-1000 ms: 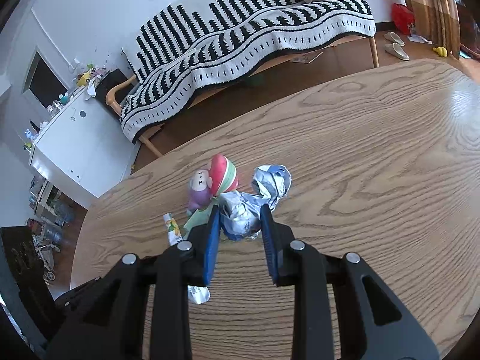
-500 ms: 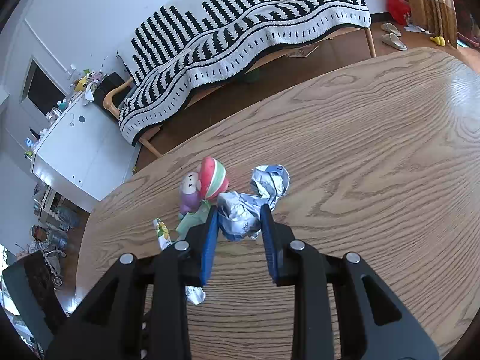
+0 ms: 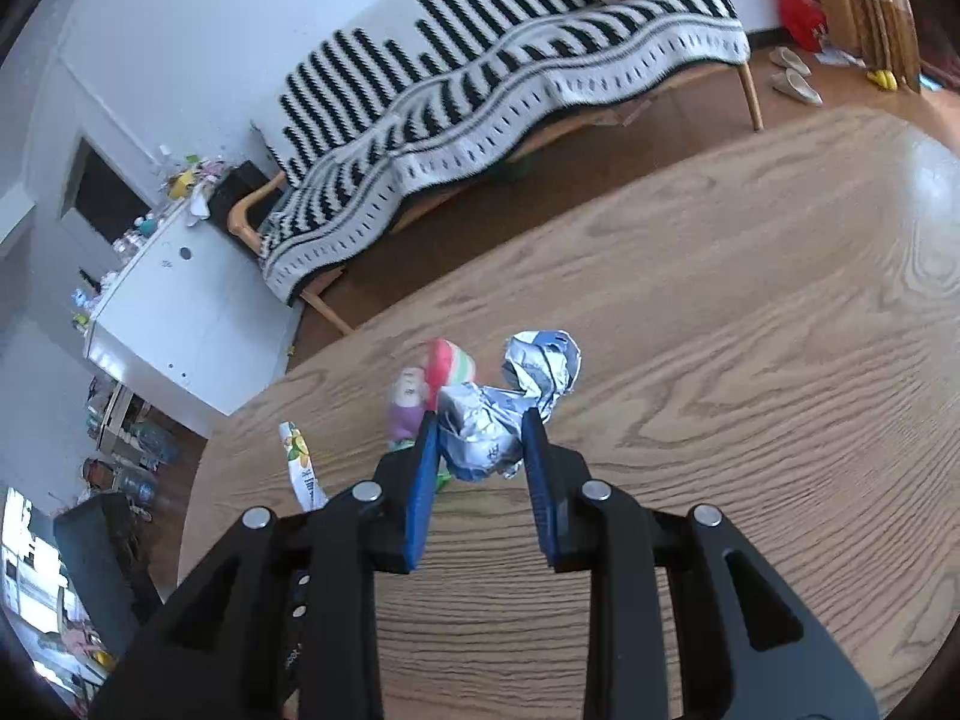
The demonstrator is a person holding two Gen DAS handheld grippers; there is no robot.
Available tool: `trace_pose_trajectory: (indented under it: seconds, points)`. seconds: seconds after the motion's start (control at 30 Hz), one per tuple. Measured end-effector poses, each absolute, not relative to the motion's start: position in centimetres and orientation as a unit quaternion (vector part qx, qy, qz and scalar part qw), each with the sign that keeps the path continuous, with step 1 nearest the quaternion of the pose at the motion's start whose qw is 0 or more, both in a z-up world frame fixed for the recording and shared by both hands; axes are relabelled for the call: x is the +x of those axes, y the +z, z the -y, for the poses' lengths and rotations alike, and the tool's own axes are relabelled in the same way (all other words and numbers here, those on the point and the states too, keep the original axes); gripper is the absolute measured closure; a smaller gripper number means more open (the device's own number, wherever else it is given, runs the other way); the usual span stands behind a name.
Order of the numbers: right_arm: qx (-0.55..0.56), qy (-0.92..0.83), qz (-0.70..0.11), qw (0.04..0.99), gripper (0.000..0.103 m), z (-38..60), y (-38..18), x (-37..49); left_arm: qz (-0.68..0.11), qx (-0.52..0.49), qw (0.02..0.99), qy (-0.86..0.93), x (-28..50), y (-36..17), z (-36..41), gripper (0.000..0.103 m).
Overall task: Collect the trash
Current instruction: 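Carry both items over the black bin and open both grippers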
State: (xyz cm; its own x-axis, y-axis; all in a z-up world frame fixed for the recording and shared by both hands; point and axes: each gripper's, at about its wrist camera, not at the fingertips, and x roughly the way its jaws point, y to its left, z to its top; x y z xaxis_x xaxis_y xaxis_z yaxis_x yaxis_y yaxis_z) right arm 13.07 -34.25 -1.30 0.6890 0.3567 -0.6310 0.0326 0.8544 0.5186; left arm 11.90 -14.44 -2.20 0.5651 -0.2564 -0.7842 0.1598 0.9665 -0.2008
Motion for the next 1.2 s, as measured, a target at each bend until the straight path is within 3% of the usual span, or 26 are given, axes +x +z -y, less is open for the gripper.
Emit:
trace_pose_trajectory:
  seconds: [0.3,0.6,0.8,0.97,1.2]
  points:
    - [0.266,0.08,-0.359,0.891,0.076,36.0,0.0,5.9,-0.445,-0.049,0.881,-0.153,6.1,-1.1,17.0,0.092]
    - [0.235,-0.02,-0.333,0.913,0.075,48.8,1.2,-14.3,-0.468,-0.029,0.802,-0.369,-9.1,-0.5,31.9,0.092]
    - [0.319,-0.137,-0.378,0.858,0.075,59.4,-5.8,-26.6,-0.525,0.046,0.714,-0.461,-17.9,-5.0,42.7,0.092]
    - [0.399,-0.157,-0.413,0.804,0.076,62.7,-13.6,-31.0,-0.592,0.079,0.666,-0.447,-20.8,-11.1,45.6,0.093]
    - [0.418,-0.153,-0.416,0.794,0.076,63.8,-15.4,-31.3,-0.558,0.133,0.687,-0.446,-22.1,-10.9,47.4,0.093]
